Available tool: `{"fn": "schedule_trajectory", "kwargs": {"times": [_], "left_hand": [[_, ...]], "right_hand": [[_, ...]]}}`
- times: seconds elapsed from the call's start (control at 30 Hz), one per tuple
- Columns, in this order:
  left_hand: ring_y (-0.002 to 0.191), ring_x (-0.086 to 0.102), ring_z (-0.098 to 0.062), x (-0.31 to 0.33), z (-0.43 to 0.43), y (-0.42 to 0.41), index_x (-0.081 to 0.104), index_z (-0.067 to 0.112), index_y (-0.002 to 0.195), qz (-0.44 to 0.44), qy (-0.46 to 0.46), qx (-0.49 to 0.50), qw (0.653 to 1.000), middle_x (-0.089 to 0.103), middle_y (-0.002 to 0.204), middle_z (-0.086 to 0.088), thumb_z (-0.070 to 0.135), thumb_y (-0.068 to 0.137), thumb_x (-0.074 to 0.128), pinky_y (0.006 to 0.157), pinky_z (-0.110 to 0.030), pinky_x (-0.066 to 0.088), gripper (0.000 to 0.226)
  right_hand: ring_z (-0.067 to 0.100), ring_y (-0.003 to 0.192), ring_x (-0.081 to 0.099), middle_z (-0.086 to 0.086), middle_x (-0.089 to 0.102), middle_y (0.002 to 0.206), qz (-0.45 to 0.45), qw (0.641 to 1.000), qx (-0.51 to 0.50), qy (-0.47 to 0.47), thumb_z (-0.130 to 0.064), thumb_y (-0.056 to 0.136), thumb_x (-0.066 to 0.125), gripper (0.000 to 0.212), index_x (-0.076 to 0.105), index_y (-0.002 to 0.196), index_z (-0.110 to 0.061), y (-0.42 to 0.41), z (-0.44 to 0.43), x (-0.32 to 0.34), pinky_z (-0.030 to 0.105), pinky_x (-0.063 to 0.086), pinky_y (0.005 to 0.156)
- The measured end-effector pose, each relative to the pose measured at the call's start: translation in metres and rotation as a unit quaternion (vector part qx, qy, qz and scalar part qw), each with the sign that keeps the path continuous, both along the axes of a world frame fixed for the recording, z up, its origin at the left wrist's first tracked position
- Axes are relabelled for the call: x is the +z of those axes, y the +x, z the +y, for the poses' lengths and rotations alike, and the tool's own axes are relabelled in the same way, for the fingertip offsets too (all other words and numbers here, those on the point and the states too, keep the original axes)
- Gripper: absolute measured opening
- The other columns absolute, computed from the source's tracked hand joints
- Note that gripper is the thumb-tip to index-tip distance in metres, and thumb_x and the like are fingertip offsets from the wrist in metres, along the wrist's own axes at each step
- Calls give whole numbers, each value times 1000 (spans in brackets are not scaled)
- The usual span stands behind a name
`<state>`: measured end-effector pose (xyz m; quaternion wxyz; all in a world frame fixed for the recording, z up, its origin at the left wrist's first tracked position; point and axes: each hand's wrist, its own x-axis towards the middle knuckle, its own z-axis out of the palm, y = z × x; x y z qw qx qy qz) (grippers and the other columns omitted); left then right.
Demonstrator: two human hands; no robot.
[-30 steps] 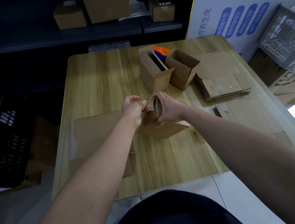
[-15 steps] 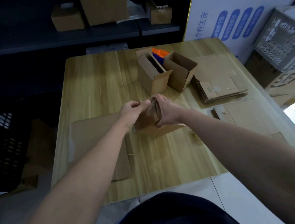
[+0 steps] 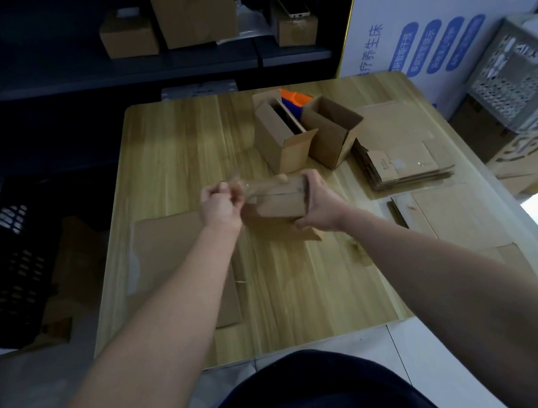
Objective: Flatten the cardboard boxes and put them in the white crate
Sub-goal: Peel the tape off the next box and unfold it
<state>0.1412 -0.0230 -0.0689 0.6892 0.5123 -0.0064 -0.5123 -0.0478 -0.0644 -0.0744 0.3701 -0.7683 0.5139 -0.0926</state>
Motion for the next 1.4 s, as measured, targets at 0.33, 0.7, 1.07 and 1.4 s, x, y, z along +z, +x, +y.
{"fn": "schedule_trajectory", "kwargs": {"times": [0.33, 0.7, 1.07, 1.4], "left_hand": [[94, 57, -14, -30, 17, 17, 61, 8, 115, -422, 147, -167, 879, 62, 113, -6, 0, 91, 51, 81, -20, 45, 27], [97, 58, -20, -36, 14, -2, 55, 13, 104, -520, 179, -277, 788, 60, 107, -4, 6, 86, 64, 76, -22, 49, 21], [83, 56, -15, -33, 9, -9, 52, 17, 93, -446, 149, -321, 822, 58, 90, 2, 38, 74, 76, 71, -27, 46, 37], [72, 65, -24, -16, -30, -23, 56, 18, 63, -409, 100, -168, 891, 63, 73, -3, -2, 86, 54, 71, -37, 57, 30]], "right_hand": [[24, 118, 41, 3, 33, 135, 41, 999, -20, 29, -17, 63, 85, 107, 12, 141, -29, -5, 7, -20, 36, 43, 89], [34, 141, 12, 4, 22, 151, 323, 937, 90, -102, -57, 62, 77, 114, 12, 149, -23, 23, -1, -15, 61, 1, 112], [29, 131, 32, 5, 36, 139, 271, 950, 96, -125, -48, 59, 83, 103, 29, 141, -16, 29, 5, -20, 54, 15, 114], [28, 127, 35, 3, 39, 133, 172, 967, 1, -185, -37, 57, 83, 96, 31, 136, -21, -28, -23, 7, 51, 16, 115]]}}
